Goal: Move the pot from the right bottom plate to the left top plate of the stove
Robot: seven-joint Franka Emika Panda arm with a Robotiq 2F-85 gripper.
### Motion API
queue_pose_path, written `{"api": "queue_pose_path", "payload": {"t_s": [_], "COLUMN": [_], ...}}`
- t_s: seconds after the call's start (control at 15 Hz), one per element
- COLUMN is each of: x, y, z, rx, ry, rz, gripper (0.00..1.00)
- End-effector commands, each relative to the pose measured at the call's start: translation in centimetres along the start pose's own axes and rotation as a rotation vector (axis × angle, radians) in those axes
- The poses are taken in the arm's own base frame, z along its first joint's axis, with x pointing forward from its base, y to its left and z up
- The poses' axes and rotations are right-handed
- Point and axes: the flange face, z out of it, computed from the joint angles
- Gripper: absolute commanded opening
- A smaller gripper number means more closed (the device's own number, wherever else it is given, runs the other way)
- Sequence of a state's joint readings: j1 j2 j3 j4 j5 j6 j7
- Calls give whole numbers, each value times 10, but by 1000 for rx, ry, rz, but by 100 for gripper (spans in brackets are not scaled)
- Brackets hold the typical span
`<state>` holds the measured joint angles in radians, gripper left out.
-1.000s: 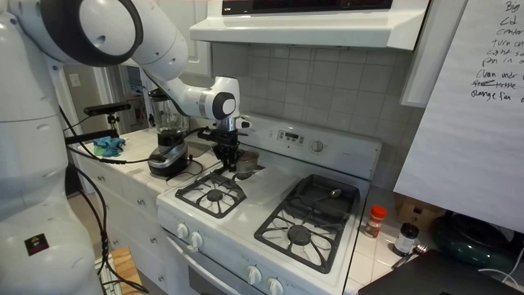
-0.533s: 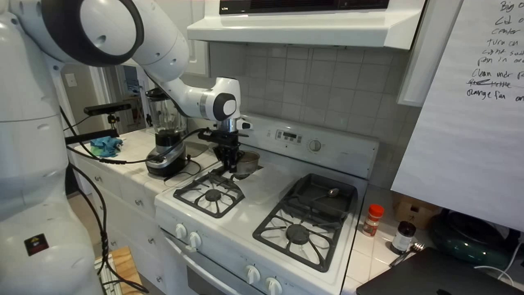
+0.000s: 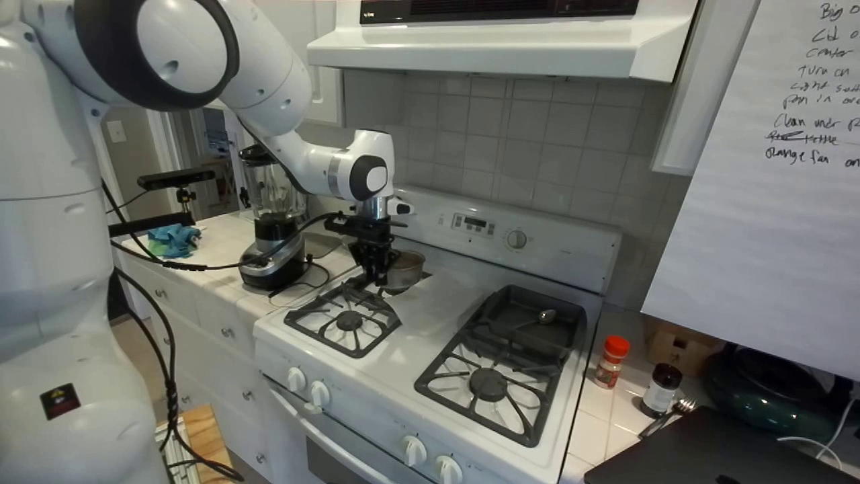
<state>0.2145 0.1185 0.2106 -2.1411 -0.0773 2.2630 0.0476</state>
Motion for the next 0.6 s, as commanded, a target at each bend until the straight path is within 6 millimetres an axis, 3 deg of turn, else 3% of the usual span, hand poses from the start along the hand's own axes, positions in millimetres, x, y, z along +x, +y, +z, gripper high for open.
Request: {"api": "queue_pose_path", "payload": {"t_s": [0.0, 0.53], "x": [9, 59], "y": [-8, -18], "z": [0, 5], "rx": [-4, 0], "ry": [2, 32], "rz": [-19, -54], "gripper": [6, 6]}}
